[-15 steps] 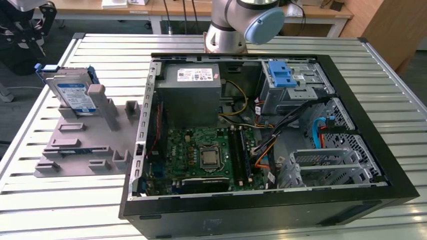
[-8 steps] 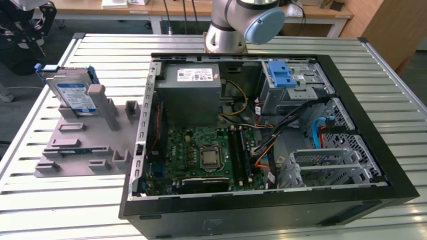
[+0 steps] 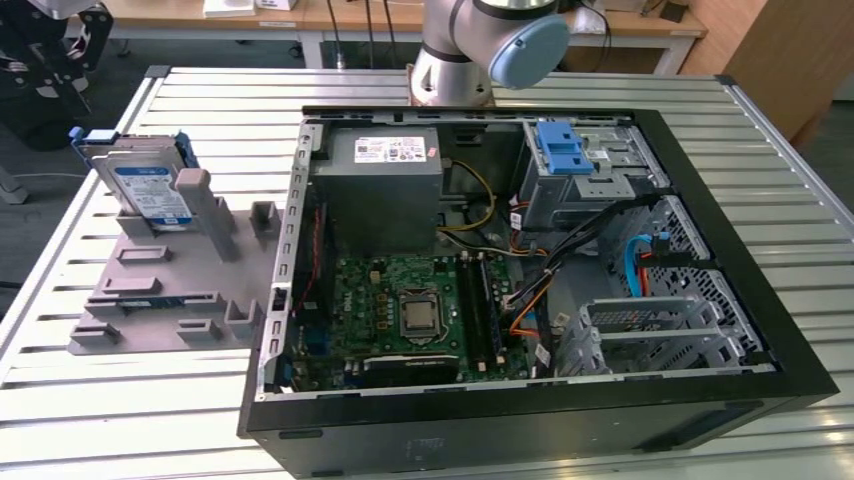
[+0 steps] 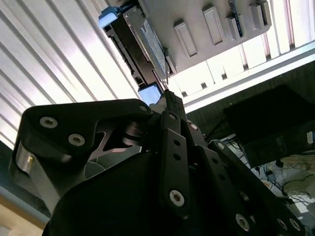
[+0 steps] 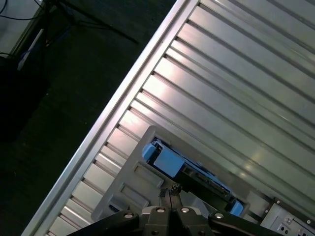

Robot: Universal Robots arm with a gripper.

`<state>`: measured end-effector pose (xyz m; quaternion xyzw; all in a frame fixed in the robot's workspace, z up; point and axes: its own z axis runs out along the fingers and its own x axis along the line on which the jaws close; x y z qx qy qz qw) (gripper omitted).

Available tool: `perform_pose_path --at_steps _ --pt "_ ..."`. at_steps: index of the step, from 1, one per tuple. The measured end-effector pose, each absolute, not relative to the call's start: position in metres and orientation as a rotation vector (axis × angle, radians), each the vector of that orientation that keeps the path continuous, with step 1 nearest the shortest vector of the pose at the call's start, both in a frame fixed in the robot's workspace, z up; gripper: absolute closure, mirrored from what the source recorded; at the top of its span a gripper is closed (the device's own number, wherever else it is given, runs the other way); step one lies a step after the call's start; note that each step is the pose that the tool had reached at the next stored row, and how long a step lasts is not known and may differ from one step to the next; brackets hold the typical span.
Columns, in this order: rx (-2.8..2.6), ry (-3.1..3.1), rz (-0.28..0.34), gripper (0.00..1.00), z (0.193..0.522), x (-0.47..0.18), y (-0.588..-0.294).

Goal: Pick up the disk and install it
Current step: 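Pick up the disk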

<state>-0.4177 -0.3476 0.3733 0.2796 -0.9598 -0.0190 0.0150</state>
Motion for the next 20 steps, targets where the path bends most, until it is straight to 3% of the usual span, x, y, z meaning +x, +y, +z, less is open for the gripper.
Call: perform_pose_path --at_steps 20 --pt "1.107 -2.905 -0.055 0.89 0.3733 -0.4177 -0.3476"
